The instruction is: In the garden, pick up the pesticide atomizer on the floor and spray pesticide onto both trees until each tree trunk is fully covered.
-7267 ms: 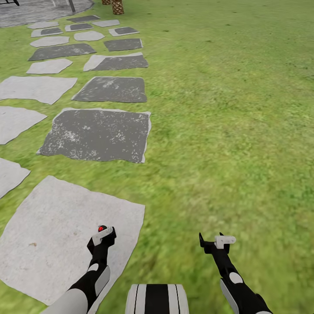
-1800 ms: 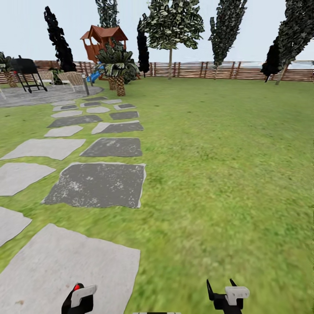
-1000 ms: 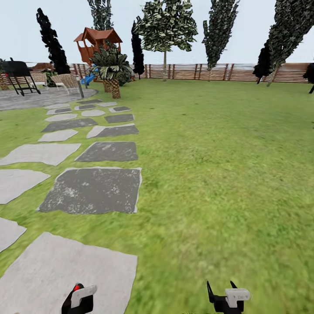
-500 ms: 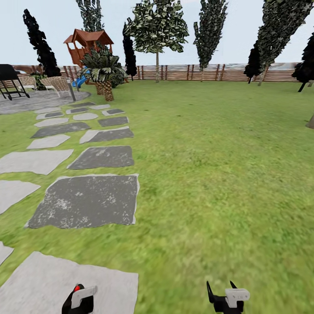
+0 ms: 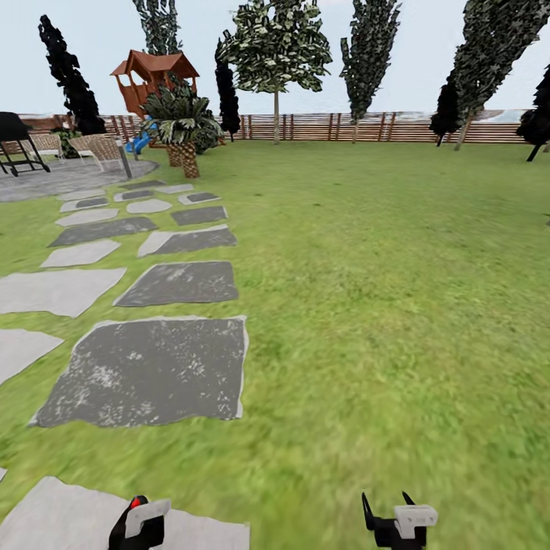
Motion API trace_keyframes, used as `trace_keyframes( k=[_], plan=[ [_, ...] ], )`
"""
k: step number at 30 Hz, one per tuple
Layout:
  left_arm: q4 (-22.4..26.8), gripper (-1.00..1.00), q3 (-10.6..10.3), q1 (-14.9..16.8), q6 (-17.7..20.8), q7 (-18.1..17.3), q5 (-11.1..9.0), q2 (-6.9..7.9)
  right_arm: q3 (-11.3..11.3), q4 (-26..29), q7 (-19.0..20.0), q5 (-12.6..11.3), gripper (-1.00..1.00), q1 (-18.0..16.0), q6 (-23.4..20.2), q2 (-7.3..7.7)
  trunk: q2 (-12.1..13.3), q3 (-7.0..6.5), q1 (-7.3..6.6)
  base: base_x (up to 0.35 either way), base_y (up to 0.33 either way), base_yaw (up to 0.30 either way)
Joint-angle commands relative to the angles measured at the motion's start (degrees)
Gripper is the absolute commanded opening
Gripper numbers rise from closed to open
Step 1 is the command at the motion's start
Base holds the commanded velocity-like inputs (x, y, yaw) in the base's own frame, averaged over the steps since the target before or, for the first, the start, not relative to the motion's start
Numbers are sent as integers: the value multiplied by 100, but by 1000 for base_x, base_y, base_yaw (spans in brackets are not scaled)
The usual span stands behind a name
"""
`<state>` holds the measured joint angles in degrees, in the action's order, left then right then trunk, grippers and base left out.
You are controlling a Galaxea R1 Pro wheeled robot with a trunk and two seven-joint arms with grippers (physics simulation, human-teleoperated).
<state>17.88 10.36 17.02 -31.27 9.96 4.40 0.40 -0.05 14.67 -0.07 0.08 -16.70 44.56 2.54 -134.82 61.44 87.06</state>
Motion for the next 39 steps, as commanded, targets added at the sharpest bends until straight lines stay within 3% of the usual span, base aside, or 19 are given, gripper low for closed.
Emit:
trace_keyframes(
  k=[1,17,25,39],
  plan=[
    [10,-100,7,0,1,-8,-1,3,-1,0,-1,0,100,0,1,0,0,0,0,340,1,-140],
    [25,-100,39,2,39,42,-44,64,-2,-8,11,9,100,0,0,-8,0,0,0,343,0,-274],
    [48,-100,-45,20,45,294,88,16,4,-8,13,9,100,0,0,-7,0,0,0,343,0,-277],
    [541,-100,-43,-143,9,326,165,44,5,-13,16,9,100,0,0,-12,0,0,0,344,0,-155]
  ],
)
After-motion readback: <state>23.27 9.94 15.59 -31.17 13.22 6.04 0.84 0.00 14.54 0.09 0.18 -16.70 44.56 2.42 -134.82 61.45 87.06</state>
